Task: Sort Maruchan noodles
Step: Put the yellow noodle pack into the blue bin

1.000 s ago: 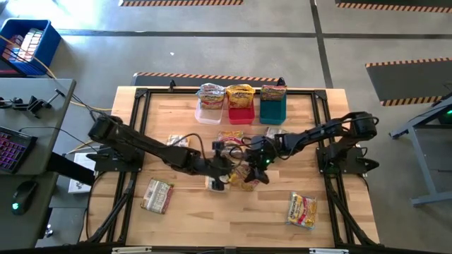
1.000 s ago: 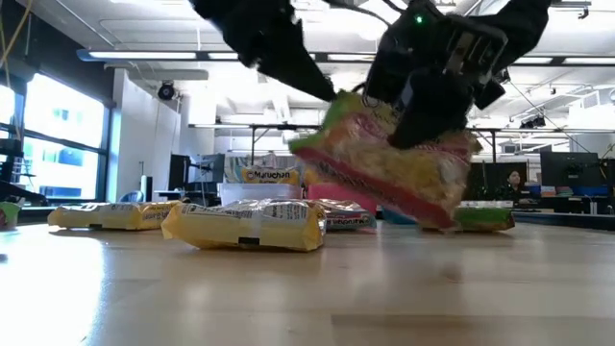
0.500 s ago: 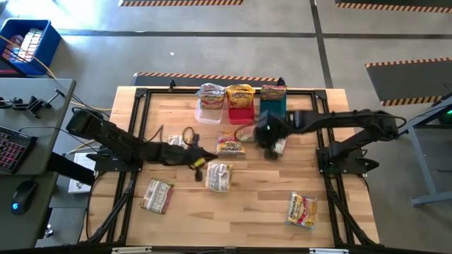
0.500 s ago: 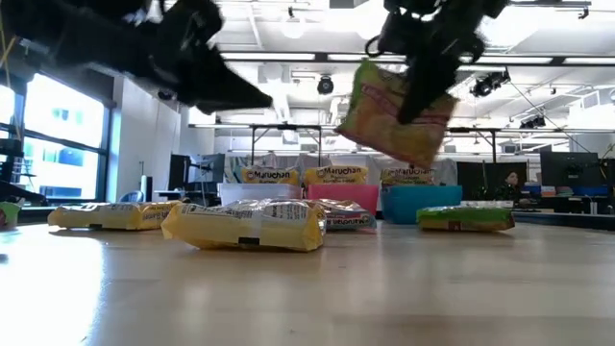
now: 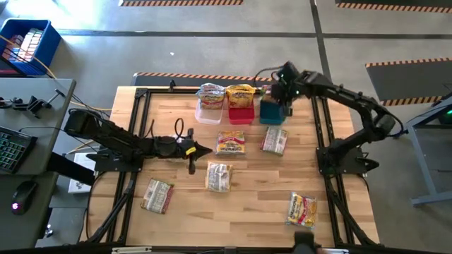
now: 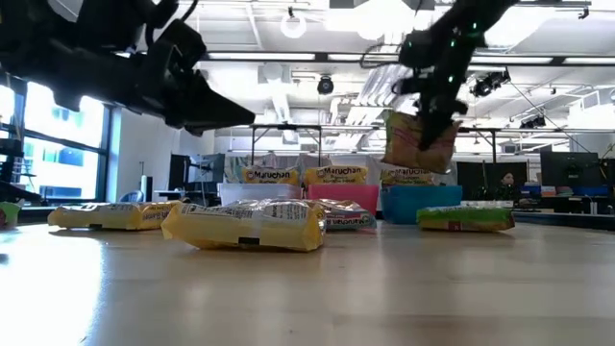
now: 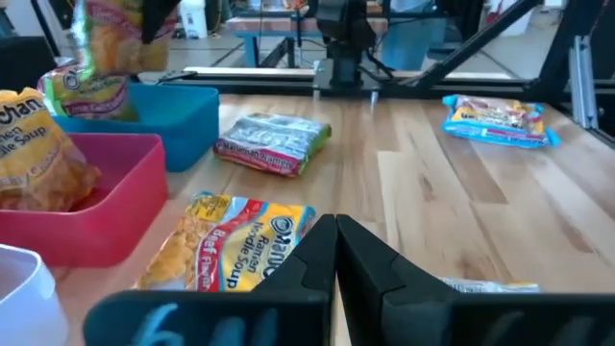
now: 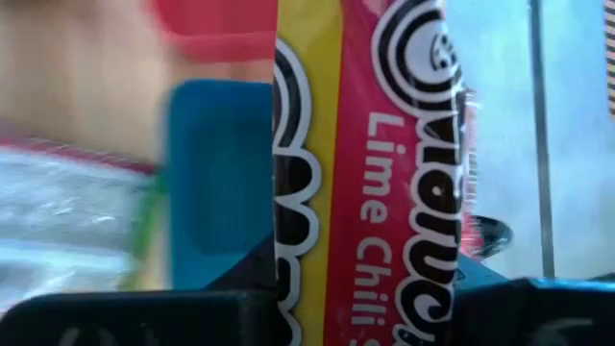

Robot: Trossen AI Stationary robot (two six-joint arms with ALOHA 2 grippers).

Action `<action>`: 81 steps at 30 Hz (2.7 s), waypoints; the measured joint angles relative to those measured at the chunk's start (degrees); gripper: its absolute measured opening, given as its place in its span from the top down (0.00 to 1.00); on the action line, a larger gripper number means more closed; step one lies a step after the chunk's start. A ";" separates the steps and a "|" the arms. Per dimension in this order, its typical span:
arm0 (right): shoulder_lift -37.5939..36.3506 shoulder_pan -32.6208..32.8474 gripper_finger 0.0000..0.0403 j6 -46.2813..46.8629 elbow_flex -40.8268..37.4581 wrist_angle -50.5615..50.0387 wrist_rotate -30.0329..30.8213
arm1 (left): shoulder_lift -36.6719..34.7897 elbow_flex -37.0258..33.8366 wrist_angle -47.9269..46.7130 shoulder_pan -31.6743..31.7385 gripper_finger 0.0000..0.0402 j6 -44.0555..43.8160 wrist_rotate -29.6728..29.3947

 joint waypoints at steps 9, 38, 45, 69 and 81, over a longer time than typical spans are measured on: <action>10.77 -6.28 0.76 -4.15 6.01 0.14 -2.95 | -0.02 0.02 1.18 7.96 1.00 -0.35 7.15; 21.71 -5.15 0.78 -6.73 13.00 -5.22 -1.67 | -0.02 0.01 0.27 10.48 1.00 -1.42 11.18; 22.59 -4.56 0.68 -5.18 13.00 -4.36 0.94 | -0.02 0.02 0.18 10.46 1.00 -1.44 11.18; 17.77 -1.26 0.49 -3.20 13.00 -2.01 9.09 | -0.02 0.02 -1.31 10.44 1.00 -2.94 12.10; 15.70 -1.39 0.65 1.06 13.07 -1.69 3.85 | -0.02 0.02 -1.29 10.44 1.00 -2.93 12.12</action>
